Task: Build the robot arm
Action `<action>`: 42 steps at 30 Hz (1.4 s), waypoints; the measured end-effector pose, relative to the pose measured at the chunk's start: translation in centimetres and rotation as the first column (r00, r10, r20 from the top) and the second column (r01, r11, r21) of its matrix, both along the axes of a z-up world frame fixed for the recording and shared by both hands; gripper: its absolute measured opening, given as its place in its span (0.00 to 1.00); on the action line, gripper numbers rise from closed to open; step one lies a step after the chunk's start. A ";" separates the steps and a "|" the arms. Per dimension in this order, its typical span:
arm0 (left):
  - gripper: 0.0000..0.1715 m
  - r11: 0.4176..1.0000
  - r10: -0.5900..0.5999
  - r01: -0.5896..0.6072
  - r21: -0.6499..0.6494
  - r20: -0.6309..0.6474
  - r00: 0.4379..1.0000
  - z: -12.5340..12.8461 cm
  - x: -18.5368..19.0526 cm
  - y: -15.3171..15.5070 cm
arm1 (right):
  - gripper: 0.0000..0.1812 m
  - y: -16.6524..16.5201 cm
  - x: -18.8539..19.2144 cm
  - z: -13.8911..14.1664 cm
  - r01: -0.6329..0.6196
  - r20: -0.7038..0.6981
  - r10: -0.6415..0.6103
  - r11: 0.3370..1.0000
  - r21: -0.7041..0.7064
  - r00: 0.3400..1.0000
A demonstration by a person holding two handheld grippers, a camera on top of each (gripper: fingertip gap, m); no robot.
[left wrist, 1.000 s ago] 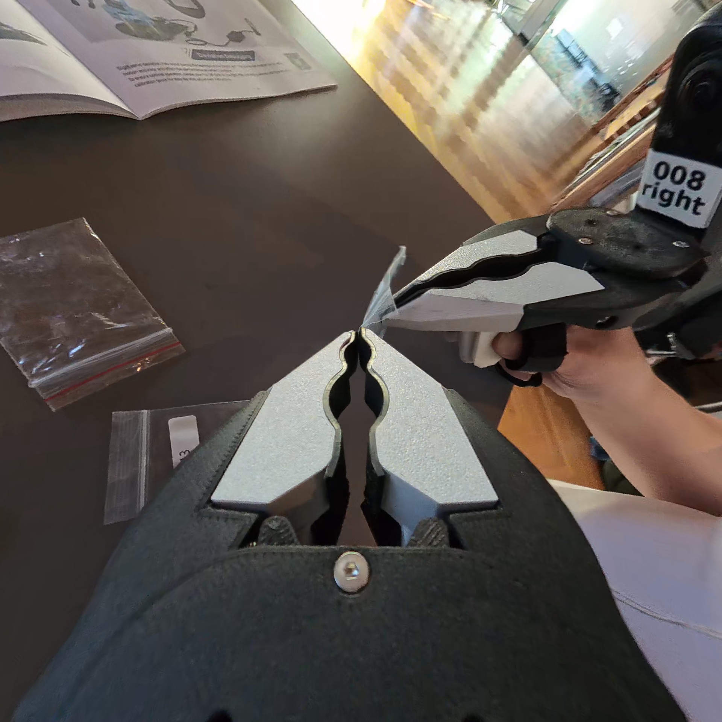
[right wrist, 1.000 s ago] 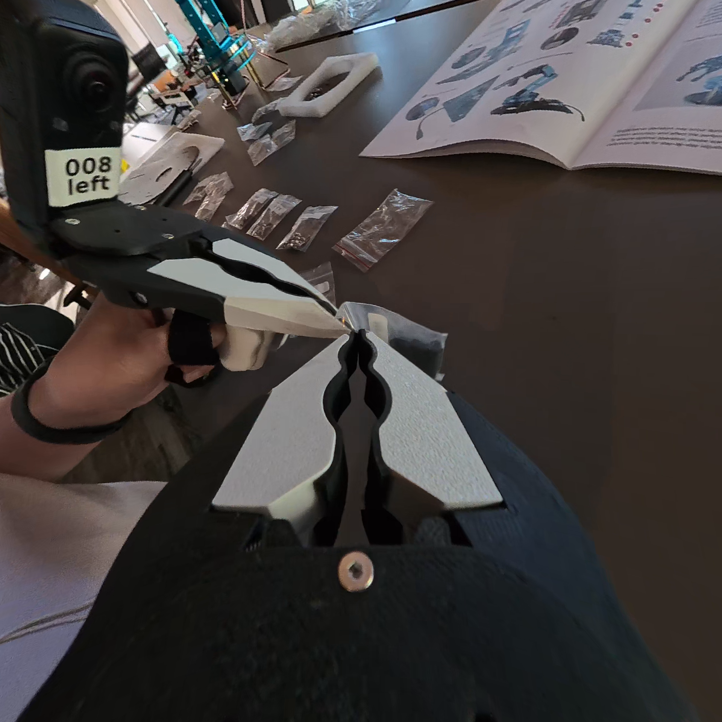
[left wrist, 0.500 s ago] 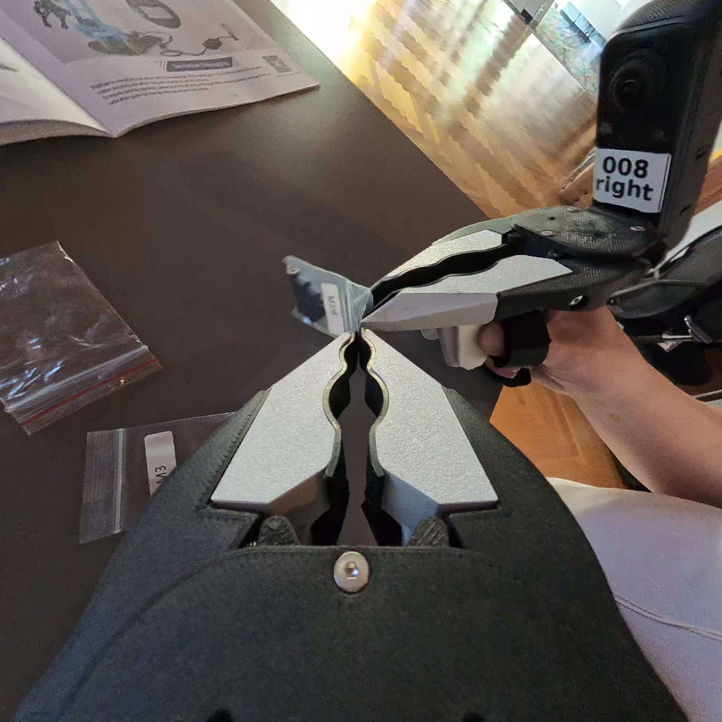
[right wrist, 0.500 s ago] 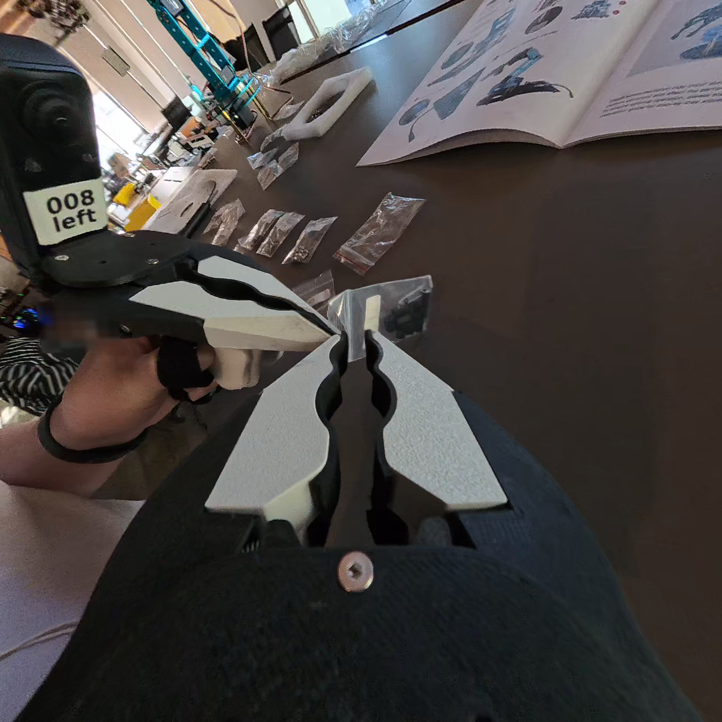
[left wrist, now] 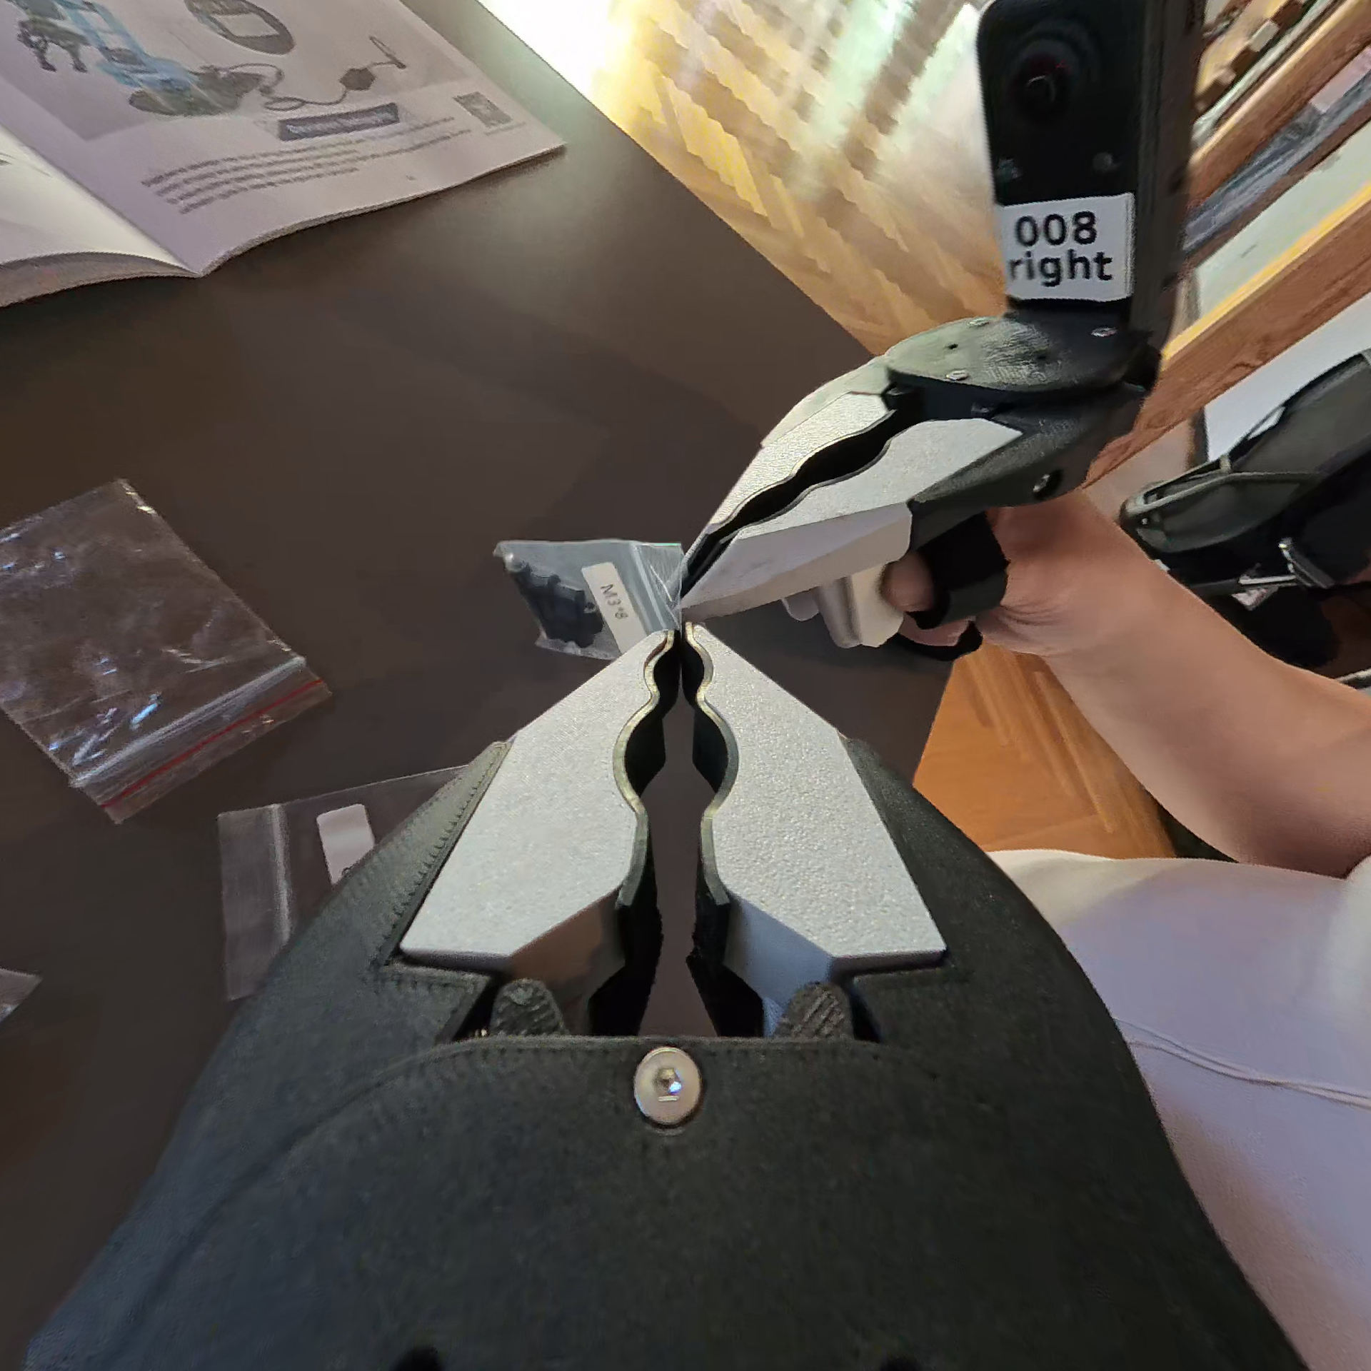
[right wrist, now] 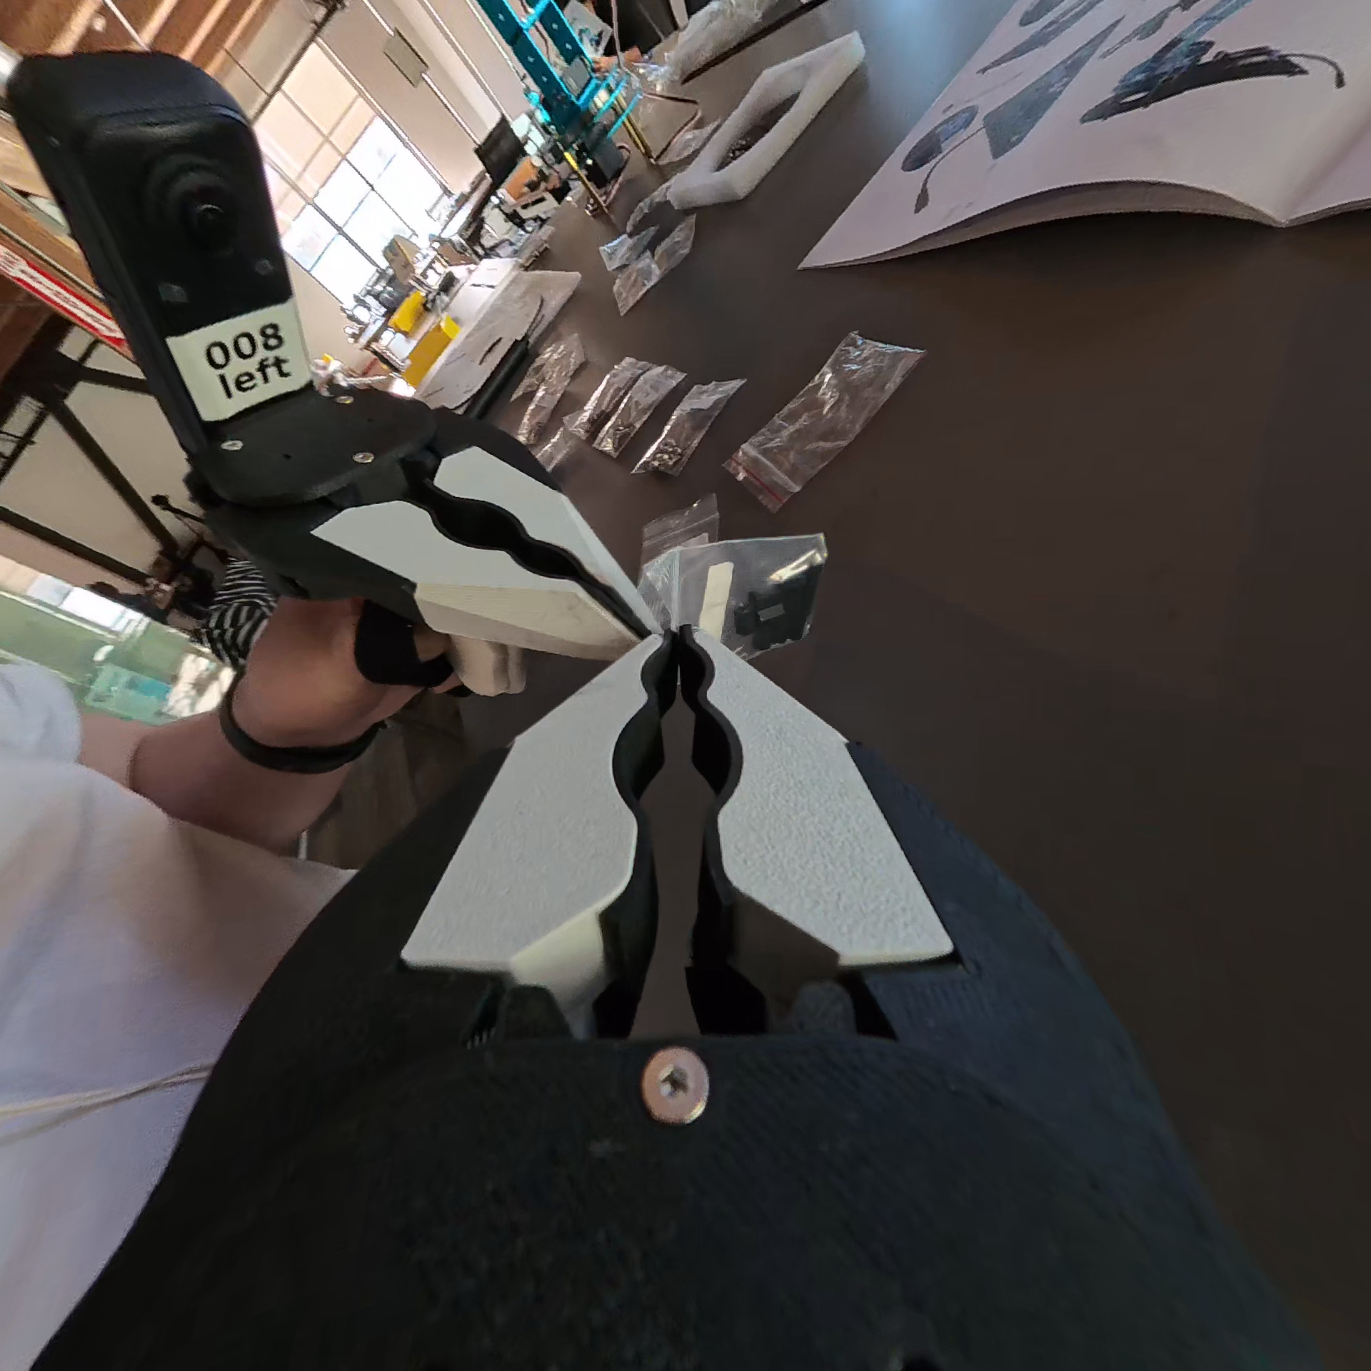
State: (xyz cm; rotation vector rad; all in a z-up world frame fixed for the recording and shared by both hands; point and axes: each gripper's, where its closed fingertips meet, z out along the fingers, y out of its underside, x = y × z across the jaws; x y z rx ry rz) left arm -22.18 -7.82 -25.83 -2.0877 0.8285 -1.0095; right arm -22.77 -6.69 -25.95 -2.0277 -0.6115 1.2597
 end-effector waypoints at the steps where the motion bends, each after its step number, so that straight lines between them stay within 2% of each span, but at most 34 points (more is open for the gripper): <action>1: 0.00 1.000 0.014 -0.014 0.002 -0.010 1.000 -0.1 -0.2 0.2 | 0.00 0.2 -0.1 -0.1 0.011 0.021 -0.011 1.000 0.010 1.000; 11: 0.00 0.975 0.204 -0.203 -0.086 0.001 0.979 -1.8 -2.3 3.3 | 0.00 2.4 -1.7 -1.3 0.155 0.137 -0.159 0.987 0.041 0.978; 15: 0.00 0.970 0.224 -0.226 -0.088 -0.032 0.974 -2.4 -2.4 3.5 | 0.00 2.3 -1.8 -1.8 0.192 0.186 -0.203 0.979 0.073 0.961; 20: 0.00 0.973 0.220 -0.222 -0.065 -0.036 0.975 -2.2 -1.9 3.7 | 0.00 2.4 -1.5 -1.6 0.211 0.138 -0.214 0.977 0.038 0.967; 25: 0.00 0.987 0.155 -0.154 -0.051 0.014 0.988 -1.5 -1.2 3.6 | 0.00 2.3 -1.1 -0.9 0.164 0.059 -0.163 0.986 -0.005 0.985; 27: 0.03 0.992 0.123 -0.122 -0.040 0.037 0.992 -1.2 -1.0 3.7 | 0.00 2.0 -0.8 -0.9 0.131 0.052 -0.130 0.991 -0.021 0.990; 35: 0.00 0.990 -0.142 0.142 0.021 -0.017 0.990 -1.3 0.5 2.0 | 0.00 1.1 0.5 -0.9 0.045 0.068 -0.045 0.999 0.012 0.997; 42: 0.00 0.986 -0.166 0.166 -0.009 -0.084 0.982 -0.7 0.8 2.6 | 0.00 1.9 1.1 -0.4 0.113 0.019 -0.113 0.993 0.017 0.993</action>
